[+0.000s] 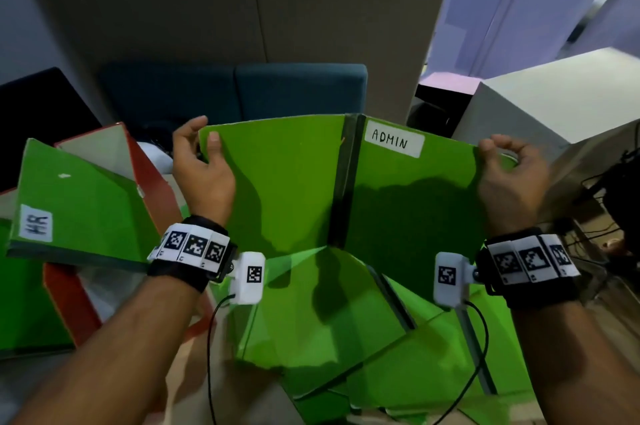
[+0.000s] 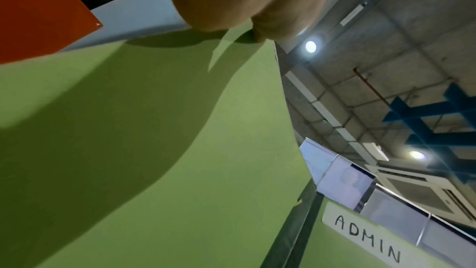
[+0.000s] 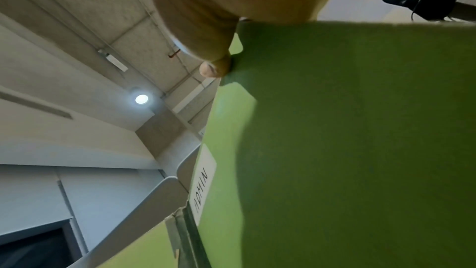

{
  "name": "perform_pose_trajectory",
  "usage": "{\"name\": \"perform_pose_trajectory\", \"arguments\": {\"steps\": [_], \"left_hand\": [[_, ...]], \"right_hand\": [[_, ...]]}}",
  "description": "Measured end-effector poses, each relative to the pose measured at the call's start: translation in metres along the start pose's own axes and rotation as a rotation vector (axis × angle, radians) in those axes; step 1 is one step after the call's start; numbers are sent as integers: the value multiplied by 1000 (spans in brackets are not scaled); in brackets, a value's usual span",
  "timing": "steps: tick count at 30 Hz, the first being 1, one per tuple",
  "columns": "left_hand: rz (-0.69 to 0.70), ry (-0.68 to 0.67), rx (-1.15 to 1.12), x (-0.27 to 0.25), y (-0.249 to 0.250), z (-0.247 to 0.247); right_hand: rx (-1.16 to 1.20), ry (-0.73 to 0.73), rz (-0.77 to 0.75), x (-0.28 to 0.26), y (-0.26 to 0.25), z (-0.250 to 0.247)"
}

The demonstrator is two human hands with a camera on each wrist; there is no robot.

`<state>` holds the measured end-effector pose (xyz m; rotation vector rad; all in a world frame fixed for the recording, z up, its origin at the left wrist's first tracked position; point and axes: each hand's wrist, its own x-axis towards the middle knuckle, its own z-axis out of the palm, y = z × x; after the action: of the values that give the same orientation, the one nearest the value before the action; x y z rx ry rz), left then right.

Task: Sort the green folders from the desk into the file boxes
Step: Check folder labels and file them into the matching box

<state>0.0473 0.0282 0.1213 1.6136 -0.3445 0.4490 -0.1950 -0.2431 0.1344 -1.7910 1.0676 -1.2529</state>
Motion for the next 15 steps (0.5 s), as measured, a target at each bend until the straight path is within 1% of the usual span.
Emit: {"name": "perform_pose_trajectory", "arguments": {"steps": [3, 6, 7, 9, 12, 14, 15], "left_hand": [[-38, -32, 126, -1, -10, -1], [-70, -152, 497, -8, -12, 2], [-77, -203, 564, -13, -11, 5], [-59, -335, 558, -24, -7, 13], [-80, -551, 414, -44, -3, 31], [-105, -638, 313, -56, 1, 43], [-92, -655, 277, -60, 6, 48]], "right_hand": [[34, 11, -8, 0, 9, 3], [151, -7, -34, -5, 5, 3], [183, -22, -41, -7, 3, 4], [228, -53, -52, -10, -1, 5], [264, -98, -52, -12, -5, 7], [265, -117, -55, -13, -5, 8], [279, -127, -52, -13, -4, 8]]}}
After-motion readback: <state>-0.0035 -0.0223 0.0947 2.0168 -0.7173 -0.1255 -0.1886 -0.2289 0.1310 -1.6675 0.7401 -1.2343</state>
